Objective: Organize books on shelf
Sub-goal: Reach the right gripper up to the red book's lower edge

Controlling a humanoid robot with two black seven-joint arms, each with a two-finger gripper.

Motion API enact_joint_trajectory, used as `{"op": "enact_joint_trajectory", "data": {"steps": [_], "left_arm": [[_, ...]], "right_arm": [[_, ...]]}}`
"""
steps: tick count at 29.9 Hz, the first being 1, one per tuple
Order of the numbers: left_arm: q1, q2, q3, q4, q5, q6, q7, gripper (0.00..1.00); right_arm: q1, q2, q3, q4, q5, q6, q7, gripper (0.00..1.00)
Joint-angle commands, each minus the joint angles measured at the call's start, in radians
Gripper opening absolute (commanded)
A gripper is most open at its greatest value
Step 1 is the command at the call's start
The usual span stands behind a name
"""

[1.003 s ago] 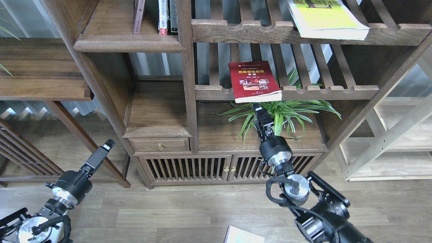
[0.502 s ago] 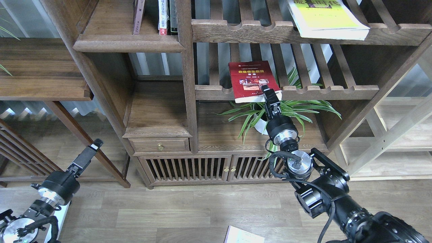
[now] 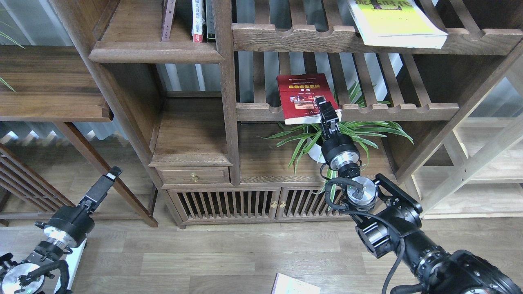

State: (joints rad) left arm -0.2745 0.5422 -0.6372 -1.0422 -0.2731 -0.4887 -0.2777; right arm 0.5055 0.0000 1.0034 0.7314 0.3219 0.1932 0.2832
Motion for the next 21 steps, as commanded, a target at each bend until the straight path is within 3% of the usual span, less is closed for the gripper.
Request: {"op": "enact_joint_trajectory", "data": {"steps": [1, 21], "left_arm": [[0.001, 0.002, -0.001, 0.001, 0.000, 0.000, -0.002, 0.99], [0.001, -0.002, -0.002, -0.001, 0.000, 0.000, 0.000, 0.99]], "right_arm": [[0.004, 0.000, 0.000, -0.001, 0.013, -0.001, 0.008, 0.88], [0.013, 0.000, -0.085, -0.001, 0.031, -0.041, 0.007, 0.91]]}}
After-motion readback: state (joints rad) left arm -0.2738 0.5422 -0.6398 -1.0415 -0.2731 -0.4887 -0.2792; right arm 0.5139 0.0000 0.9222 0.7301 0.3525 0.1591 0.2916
